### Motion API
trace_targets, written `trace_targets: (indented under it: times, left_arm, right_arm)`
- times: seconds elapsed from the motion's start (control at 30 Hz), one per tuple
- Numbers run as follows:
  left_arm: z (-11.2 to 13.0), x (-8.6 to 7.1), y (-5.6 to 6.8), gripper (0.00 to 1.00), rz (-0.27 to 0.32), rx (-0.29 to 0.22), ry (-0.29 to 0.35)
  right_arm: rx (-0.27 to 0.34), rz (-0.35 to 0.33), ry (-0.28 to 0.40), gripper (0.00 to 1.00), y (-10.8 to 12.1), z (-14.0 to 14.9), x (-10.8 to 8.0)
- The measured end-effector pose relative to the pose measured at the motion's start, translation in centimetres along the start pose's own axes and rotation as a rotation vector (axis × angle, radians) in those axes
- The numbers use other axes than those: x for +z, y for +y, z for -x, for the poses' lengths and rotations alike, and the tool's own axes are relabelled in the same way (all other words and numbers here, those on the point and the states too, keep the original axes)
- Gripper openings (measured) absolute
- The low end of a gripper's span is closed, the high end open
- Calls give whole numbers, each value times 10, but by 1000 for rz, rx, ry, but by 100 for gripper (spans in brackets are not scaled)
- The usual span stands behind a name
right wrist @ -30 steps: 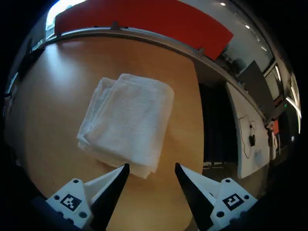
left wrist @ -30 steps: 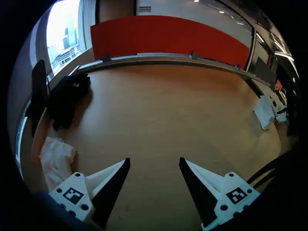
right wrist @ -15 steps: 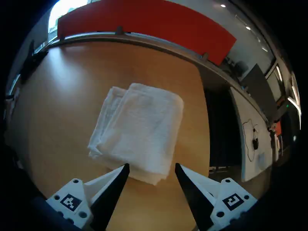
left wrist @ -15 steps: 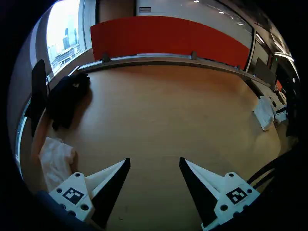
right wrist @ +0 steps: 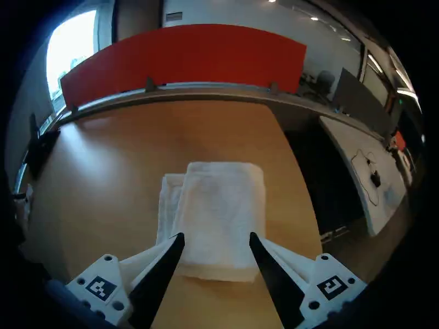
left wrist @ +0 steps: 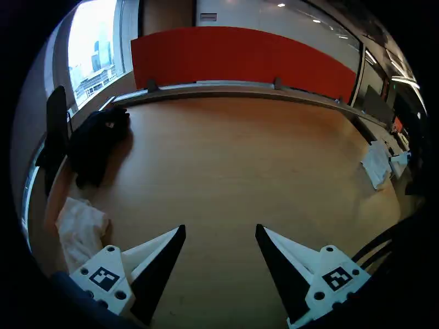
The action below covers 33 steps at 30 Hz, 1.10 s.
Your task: Fold towel
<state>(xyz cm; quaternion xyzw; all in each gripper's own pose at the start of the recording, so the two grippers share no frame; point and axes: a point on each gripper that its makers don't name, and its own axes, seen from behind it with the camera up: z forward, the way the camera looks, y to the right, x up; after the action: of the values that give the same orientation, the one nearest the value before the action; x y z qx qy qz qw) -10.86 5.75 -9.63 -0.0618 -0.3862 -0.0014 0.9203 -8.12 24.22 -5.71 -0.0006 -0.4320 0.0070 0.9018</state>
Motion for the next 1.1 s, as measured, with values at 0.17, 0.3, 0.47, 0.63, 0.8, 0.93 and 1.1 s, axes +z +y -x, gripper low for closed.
trace_targets:
  times: [0.17,0.3,0.47,0.63,0.8,0.93,1.1]
  left_arm:
    - [-5,0,-2,94,-7,-4,13]
    - [-12,0,-4,94,-11,-7,31]
    - [-25,1,-7,94,-21,-5,64]
    - [-44,2,-8,94,-26,-3,117]
    - [-66,2,-8,94,-28,-3,182]
    - [-85,0,-8,94,-32,-1,242]
    - [-108,-6,-10,94,-39,-1,319]
  right_arm:
    - [23,-3,20,91,-7,-5,1]
    - [26,2,38,91,-11,-9,1]
    - [33,4,75,91,-18,-18,-2]
    - [37,8,127,91,-27,-31,-7]
    - [40,7,193,91,-37,-46,-15]
    - [47,0,265,91,-47,-61,-23]
    - [54,-21,363,91,-61,-81,-34]
